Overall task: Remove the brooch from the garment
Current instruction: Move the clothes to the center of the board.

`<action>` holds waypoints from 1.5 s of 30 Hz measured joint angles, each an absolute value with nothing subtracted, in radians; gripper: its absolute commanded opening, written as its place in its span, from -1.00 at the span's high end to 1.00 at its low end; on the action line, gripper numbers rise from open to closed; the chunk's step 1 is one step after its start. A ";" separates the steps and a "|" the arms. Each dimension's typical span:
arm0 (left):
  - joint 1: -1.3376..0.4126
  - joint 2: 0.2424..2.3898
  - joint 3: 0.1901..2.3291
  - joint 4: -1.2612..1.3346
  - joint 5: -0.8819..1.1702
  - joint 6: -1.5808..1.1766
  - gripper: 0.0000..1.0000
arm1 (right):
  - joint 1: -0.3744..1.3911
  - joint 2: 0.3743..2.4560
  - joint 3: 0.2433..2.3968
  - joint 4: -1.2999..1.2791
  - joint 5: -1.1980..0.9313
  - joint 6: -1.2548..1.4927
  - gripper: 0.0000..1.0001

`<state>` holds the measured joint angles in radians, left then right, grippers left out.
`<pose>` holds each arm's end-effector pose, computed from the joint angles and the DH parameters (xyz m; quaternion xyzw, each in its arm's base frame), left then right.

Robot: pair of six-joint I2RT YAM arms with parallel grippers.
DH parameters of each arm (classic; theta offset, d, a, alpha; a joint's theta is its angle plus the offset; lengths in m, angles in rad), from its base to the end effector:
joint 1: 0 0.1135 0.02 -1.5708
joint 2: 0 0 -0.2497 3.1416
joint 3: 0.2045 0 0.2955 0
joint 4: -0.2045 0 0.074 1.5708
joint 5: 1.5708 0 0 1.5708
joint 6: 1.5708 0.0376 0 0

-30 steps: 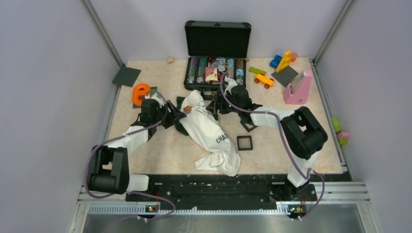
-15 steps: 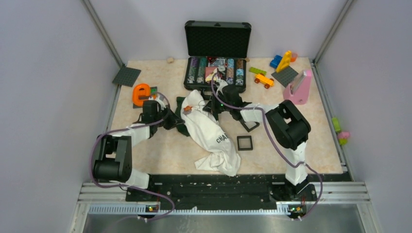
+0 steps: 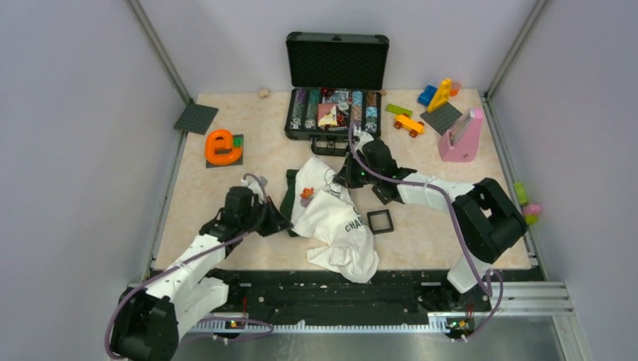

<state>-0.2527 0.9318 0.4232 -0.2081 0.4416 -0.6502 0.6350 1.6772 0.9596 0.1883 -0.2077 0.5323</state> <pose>0.2230 -0.0742 0.1545 -0.0864 0.8885 -0.3557 0.2767 0.3171 0.2433 0.1608 -0.0958 0.8590 0.3477 0.3634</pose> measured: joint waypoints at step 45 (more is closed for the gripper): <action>-0.557 1.203 0.720 -0.315 0.150 -0.588 -0.18 | 0.815 1.621 0.792 0.049 -0.199 0.565 0.54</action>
<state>-0.5571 1.2026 0.7204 -0.3149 0.1505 -0.5884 0.8146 1.6211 0.7918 0.0494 -0.1986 0.5652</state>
